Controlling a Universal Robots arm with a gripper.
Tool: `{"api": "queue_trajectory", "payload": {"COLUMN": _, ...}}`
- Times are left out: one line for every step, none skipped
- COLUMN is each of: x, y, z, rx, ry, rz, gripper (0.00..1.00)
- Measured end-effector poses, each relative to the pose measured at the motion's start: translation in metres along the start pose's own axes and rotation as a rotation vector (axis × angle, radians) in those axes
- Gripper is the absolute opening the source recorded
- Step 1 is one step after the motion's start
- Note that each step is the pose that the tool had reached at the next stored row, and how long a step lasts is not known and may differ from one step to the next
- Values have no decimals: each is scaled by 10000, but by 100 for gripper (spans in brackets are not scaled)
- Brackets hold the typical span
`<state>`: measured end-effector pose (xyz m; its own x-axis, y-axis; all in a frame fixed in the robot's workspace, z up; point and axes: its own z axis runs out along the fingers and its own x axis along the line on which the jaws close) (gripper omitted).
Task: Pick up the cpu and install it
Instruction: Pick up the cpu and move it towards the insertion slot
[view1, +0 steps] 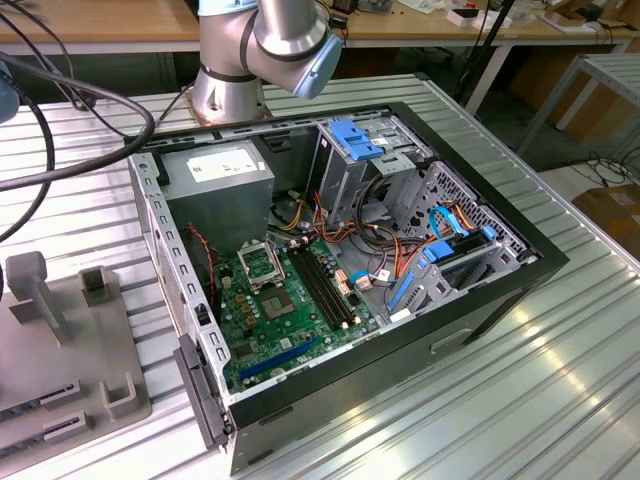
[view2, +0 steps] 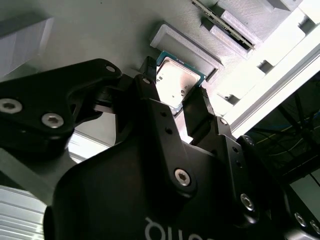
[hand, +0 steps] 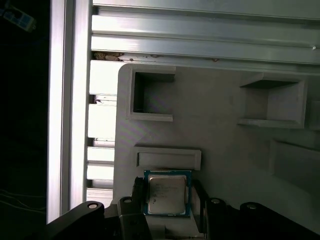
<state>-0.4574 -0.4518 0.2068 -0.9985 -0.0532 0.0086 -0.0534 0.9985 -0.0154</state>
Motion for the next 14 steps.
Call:
{"api": "queue_trajectory", "payload": {"x": 0, "y": 0, "z": -8, "rx": 0, "ry": 0, "rz": 1, "gripper": 47}}
{"api": "queue_trajectory", "payload": {"x": 0, "y": 0, "z": -20, "rx": -1, "ry": -2, "rz": 2, "gripper": 47}}
{"api": "queue_trajectory", "payload": {"x": 0, "y": 0, "z": -28, "rx": -2, "ry": -3, "rz": 2, "gripper": 47}}
{"api": "queue_trajectory", "payload": {"x": 0, "y": -1, "z": -38, "rx": -1, "ry": -2, "rz": 2, "gripper": 47}}
{"api": "queue_trajectory", "payload": {"x": 0, "y": -1, "z": -49, "rx": -1, "ry": -2, "rz": 2, "gripper": 47}}
{"api": "queue_trajectory", "payload": {"x": 0, "y": -1, "z": -57, "rx": -1, "ry": -2, "rz": 2, "gripper": 47}}
{"api": "queue_trajectory", "payload": {"x": 0, "y": -1, "z": -71, "rx": -2, "ry": -2, "rz": 2, "gripper": 47}}
{"api": "queue_trajectory", "payload": {"x": 1, "y": -1, "z": -87, "rx": -2, "ry": -2, "rz": 2, "gripper": 47}}
{"api": "queue_trajectory", "payload": {"x": 1, "y": -1, "z": -98, "rx": -1, "ry": -2, "rz": 2, "gripper": 47}}
{"api": "queue_trajectory", "payload": {"x": 1, "y": -1, "z": -108, "rx": -2, "ry": 0, "rz": 3, "gripper": 47}}
{"api": "queue_trajectory", "payload": {"x": 1, "y": -2, "z": -122, "rx": -2, "ry": 0, "rz": 2, "gripper": 47}}
{"api": "queue_trajectory", "payload": {"x": 1, "y": -2, "z": -131, "rx": -1, "ry": 1, "rz": 2, "gripper": 47}}
{"api": "queue_trajectory", "payload": {"x": 1, "y": -2, "z": -140, "rx": -2, "ry": 1, "rz": 2, "gripper": 47}}
{"api": "queue_trajectory", "payload": {"x": 1, "y": -2, "z": -145, "rx": -2, "ry": 0, "rz": 2, "gripper": 47}}
